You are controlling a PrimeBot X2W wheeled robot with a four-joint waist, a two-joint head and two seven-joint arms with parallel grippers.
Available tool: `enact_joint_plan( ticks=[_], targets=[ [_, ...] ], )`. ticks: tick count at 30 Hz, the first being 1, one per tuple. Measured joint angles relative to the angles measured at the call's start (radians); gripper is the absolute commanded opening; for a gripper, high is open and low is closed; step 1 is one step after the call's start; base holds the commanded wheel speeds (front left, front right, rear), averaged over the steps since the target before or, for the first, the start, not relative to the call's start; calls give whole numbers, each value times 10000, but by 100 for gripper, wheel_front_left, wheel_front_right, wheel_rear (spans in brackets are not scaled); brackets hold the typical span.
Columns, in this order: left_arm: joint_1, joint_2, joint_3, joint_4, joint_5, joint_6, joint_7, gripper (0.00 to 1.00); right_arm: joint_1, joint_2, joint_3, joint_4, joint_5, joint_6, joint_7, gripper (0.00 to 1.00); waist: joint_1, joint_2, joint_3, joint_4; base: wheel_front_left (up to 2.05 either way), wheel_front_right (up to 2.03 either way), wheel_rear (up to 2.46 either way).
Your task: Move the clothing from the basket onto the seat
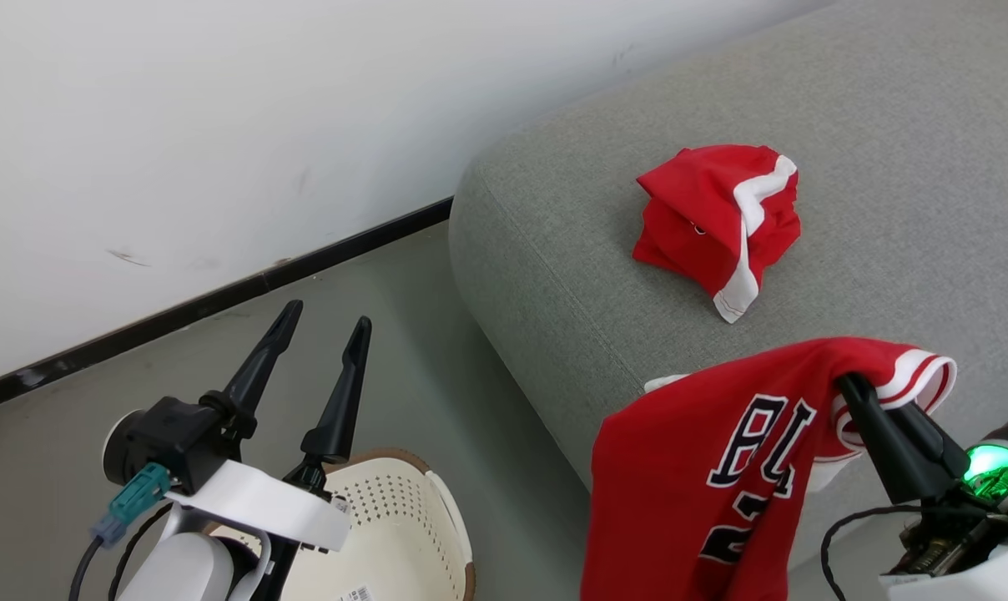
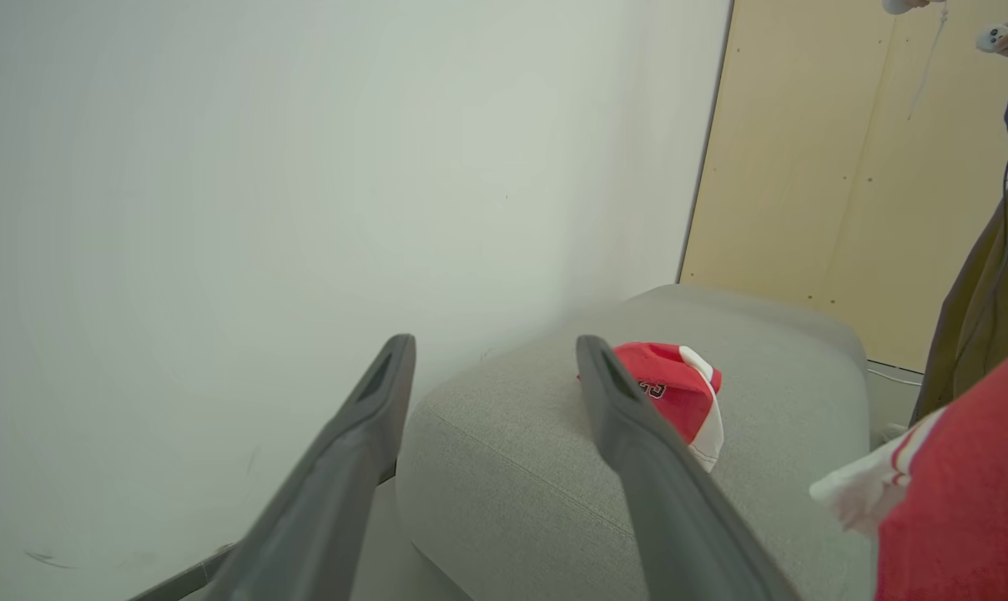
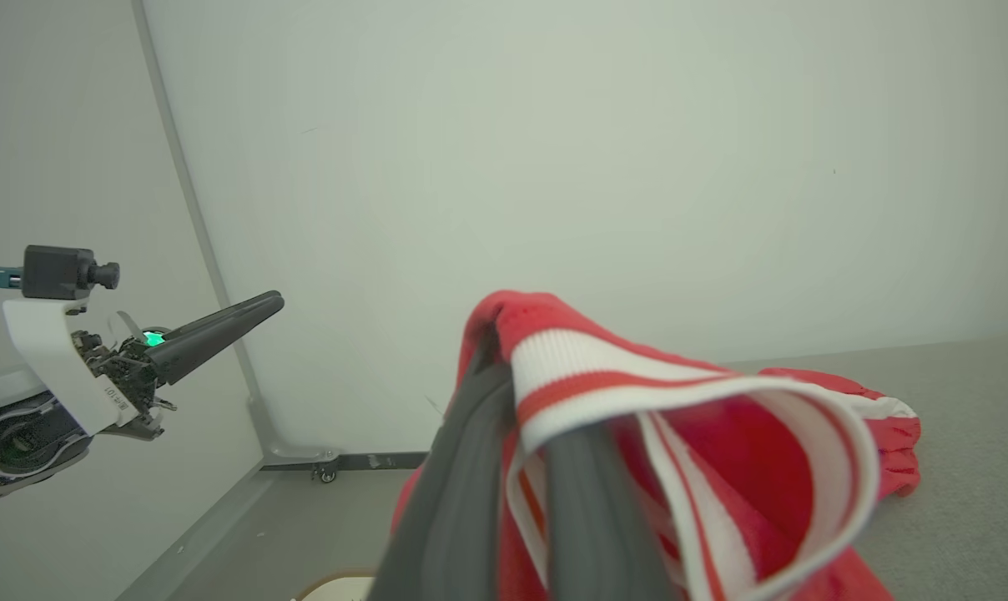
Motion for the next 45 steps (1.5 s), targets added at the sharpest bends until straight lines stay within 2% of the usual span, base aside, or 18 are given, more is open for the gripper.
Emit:
enact_joint_plan(
  ticks=[4, 8, 13, 20, 32, 45],
  targets=[
    [118, 54, 111, -188, 48, 96, -40, 100, -384, 58, -257, 59, 82, 0, 0, 0, 0, 0, 111, -97, 0, 0, 0],
    [143, 113, 247, -416, 102, 253, -42, 100, -1622, -86, -750, 171, 242, 0, 21, 0, 0, 0, 267, -122, 0, 0, 0],
    [243, 205, 330, -731, 207, 362, -42, 100, -3107, -522, -1081, 290, 401, 0, 439, 0, 0, 0, 489, -84, 0, 0, 0],
    [325, 380, 468, -1225, 380, 535, -42, 100, -5011, -742, -1484, 976, 978, 0, 1156, 0, 0, 0, 809, 59, 0, 0, 0],
    [372, 731, 545, -1944, 648, 706, 27, 100, -8122, -915, -2299, 3381, 1168, 0, 2470, 0, 0, 0, 1358, 449, 0, 0, 0],
    [418, 1068, 431, -2922, 872, 779, 472, 100, -10216, -1430, -2876, 5919, -100, 0, 3269, 0, 0, 0, 1927, 1055, 0, 0, 0]
  ],
)
